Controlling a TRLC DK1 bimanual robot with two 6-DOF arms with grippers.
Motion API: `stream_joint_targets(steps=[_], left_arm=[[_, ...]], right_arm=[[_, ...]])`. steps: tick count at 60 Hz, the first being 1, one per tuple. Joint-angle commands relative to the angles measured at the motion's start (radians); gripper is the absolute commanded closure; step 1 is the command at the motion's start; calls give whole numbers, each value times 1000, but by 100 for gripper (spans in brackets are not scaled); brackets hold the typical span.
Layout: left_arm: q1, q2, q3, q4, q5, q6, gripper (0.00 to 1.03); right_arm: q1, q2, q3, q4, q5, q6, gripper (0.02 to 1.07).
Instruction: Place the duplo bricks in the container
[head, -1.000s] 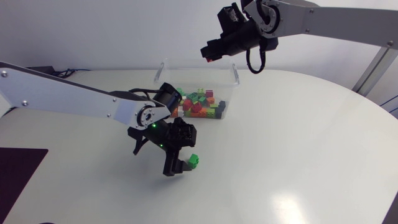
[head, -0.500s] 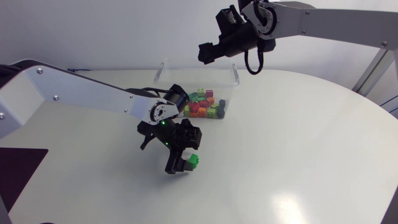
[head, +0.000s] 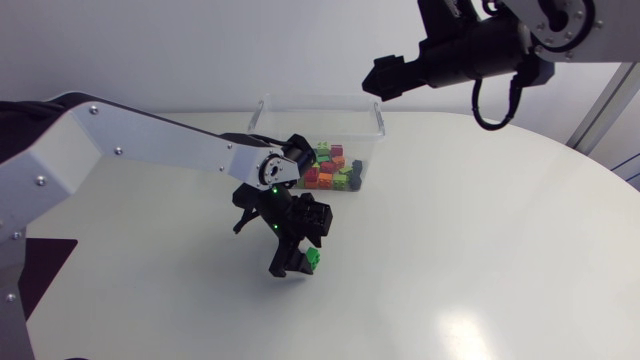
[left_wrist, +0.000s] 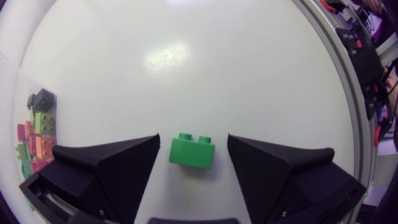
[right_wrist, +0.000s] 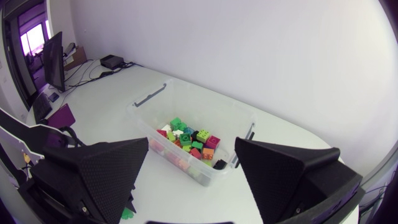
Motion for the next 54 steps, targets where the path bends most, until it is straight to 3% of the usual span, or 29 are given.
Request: stream_joint_targets(steps=[1,13,23,26,49,54], left_arm=[[-10,30,29,-28,6,37,39],[-16,41,55,-65,6,37,44],[-19,54,64,-74,-1,37,61],[-20,56,61,-72,-1,37,62],[-29,56,58,-91,-50,33,62],[-31,56,64,-111,-75,30,56]], right_arm=[[-17,-52,-65,7,-13,-12,7],[-55,-177,-180,-9,-23,-16,7],[-86,-279,-308,25,-17,-2,7],[-98,-302,-335,31,-17,1,7],[-170,-457,-490,20,-23,-16,7],[-176,-476,-502,10,-23,-19,7]])
